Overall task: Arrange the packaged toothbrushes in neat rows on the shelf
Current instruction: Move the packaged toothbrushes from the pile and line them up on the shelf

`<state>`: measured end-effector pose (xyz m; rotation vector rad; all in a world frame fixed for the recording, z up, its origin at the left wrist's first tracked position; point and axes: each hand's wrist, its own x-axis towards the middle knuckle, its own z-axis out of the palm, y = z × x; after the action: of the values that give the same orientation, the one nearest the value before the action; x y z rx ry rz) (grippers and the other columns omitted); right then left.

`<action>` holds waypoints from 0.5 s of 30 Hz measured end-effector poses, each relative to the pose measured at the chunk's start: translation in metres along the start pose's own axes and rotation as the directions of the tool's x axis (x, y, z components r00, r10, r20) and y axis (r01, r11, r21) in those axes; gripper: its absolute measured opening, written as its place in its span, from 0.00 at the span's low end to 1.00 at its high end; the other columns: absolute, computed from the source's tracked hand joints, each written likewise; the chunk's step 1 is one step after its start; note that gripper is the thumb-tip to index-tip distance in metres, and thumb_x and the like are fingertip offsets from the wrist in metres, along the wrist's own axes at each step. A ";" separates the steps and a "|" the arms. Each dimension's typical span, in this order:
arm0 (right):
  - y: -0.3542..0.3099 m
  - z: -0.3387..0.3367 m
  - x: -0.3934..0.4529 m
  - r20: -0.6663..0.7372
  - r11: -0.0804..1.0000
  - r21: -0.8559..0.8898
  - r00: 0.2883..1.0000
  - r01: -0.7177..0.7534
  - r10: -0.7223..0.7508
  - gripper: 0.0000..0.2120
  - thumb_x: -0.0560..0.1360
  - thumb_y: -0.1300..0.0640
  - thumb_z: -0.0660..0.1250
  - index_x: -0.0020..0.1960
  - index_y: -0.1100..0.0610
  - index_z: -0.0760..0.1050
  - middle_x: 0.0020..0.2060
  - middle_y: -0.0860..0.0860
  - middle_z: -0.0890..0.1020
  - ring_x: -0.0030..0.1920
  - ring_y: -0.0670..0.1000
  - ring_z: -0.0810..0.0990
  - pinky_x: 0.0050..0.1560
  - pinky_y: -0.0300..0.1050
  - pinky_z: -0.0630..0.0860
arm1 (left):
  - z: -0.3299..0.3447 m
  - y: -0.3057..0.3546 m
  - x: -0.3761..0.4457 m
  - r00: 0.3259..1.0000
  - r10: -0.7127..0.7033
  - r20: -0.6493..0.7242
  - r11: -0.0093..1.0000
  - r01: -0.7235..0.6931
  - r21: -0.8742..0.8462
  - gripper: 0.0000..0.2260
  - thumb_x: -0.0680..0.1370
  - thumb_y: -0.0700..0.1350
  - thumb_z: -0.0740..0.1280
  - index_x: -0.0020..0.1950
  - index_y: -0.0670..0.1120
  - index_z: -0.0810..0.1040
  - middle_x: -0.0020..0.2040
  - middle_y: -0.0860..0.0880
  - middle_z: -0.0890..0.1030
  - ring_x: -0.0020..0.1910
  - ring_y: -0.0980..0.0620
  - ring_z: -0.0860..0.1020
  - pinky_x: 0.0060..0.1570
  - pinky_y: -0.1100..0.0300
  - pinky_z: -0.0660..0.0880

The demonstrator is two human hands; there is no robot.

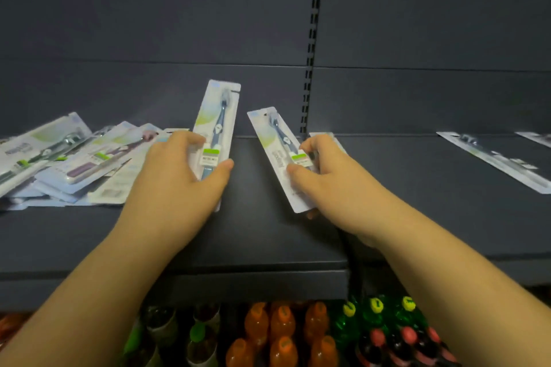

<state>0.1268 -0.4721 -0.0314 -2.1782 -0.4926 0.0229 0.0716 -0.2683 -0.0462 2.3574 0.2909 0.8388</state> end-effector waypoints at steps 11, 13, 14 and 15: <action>0.088 -0.118 -0.075 -0.217 0.957 -0.289 0.974 0.005 -0.070 0.12 0.77 0.40 0.62 0.56 0.43 0.64 0.32 0.45 0.74 0.33 0.44 0.74 0.30 0.43 0.66 | 0.089 0.135 -0.065 0.986 -0.084 0.146 0.944 0.125 -0.306 0.17 0.75 0.55 0.67 0.61 0.63 0.67 0.62 0.54 0.72 0.47 0.58 0.75 0.38 0.62 0.70; 0.108 -0.144 -0.086 -0.237 0.961 -0.277 0.970 -0.008 -0.061 0.12 0.76 0.39 0.62 0.54 0.43 0.64 0.31 0.46 0.73 0.33 0.46 0.75 0.30 0.45 0.66 | 0.108 0.164 -0.078 0.984 -0.065 0.169 0.950 0.113 -0.293 0.17 0.75 0.55 0.67 0.61 0.63 0.66 0.61 0.55 0.71 0.46 0.58 0.76 0.37 0.62 0.71; 0.118 -0.157 -0.091 -0.241 0.964 -0.266 0.969 -0.012 -0.054 0.12 0.76 0.39 0.62 0.54 0.43 0.64 0.31 0.46 0.73 0.33 0.46 0.75 0.30 0.45 0.66 | 0.117 0.179 -0.085 0.983 -0.054 0.173 0.954 0.102 -0.282 0.16 0.75 0.55 0.67 0.61 0.63 0.66 0.60 0.56 0.70 0.45 0.59 0.75 0.37 0.63 0.70; 0.127 -0.170 -0.097 -0.243 0.967 -0.255 0.969 -0.017 -0.047 0.12 0.76 0.38 0.61 0.54 0.43 0.64 0.31 0.46 0.73 0.33 0.46 0.75 0.31 0.45 0.65 | 0.127 0.194 -0.092 0.984 -0.046 0.174 0.958 0.093 -0.272 0.16 0.76 0.55 0.67 0.60 0.63 0.66 0.59 0.56 0.69 0.45 0.60 0.74 0.36 0.64 0.69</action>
<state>0.1132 -0.7051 -0.0405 -2.3866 -0.3848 -0.3354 0.0809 -0.5172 -0.0497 2.1223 0.1727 0.6011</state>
